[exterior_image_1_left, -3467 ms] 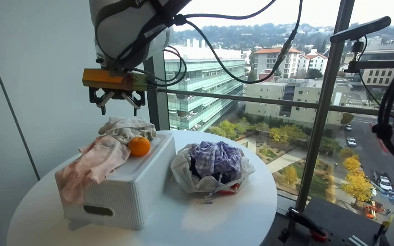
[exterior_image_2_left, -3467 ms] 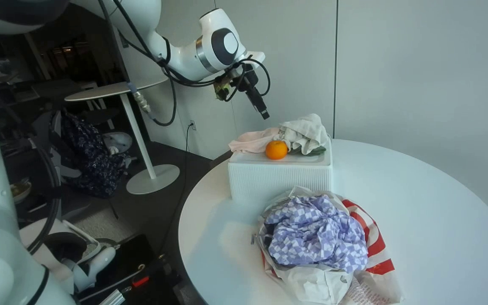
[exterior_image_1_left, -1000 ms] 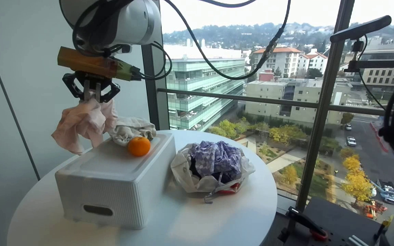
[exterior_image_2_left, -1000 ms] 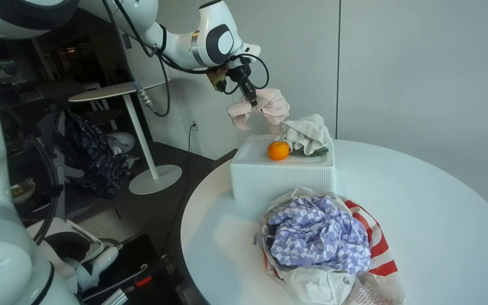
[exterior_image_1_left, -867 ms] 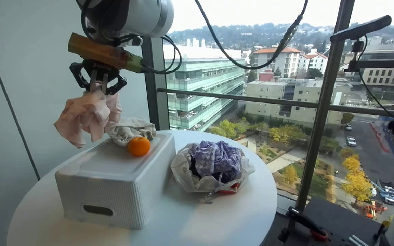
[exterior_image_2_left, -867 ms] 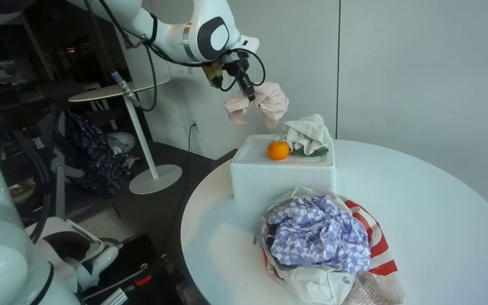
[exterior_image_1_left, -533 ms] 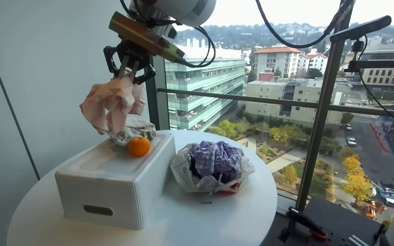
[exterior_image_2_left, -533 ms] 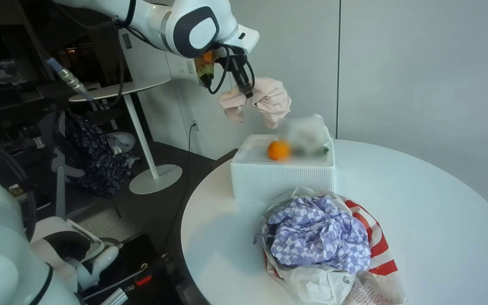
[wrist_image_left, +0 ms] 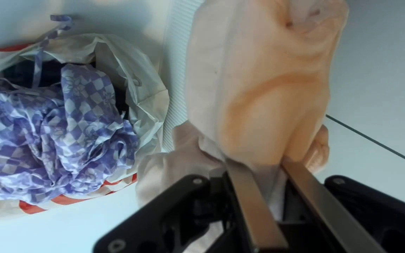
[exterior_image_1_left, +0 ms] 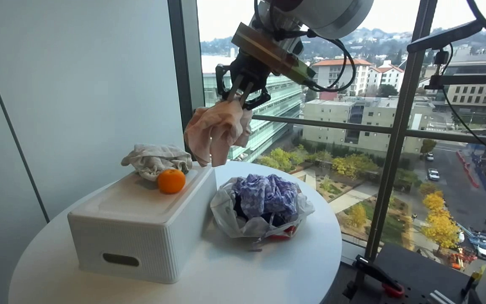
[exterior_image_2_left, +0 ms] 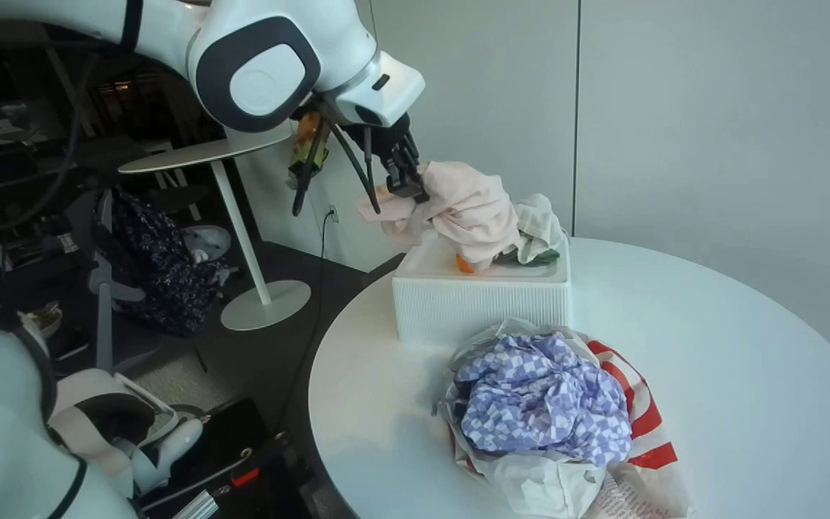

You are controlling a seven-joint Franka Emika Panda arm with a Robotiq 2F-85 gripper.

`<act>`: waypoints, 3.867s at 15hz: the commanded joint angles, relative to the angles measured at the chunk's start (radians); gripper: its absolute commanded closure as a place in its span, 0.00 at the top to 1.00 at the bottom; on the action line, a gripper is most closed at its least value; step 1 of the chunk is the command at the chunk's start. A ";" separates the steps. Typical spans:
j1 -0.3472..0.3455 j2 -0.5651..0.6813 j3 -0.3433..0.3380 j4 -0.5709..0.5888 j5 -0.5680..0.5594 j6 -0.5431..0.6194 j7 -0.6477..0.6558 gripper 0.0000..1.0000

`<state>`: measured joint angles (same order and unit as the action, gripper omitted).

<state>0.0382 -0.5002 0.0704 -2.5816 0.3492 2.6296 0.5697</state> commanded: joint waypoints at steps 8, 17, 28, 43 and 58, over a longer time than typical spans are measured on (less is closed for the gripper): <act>-0.140 -0.002 -0.076 -0.156 0.020 0.020 -0.003 0.07; -0.159 0.391 -0.138 0.030 0.026 0.046 0.011 0.06; -0.125 0.855 -0.141 0.317 0.050 0.102 -0.016 0.07; 0.140 0.837 -0.396 0.355 -0.492 -0.094 0.362 0.69; 0.088 0.678 -0.180 0.386 -0.747 -0.067 0.333 1.00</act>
<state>0.1578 0.1513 -0.1569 -2.2063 -0.3898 2.5101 0.9774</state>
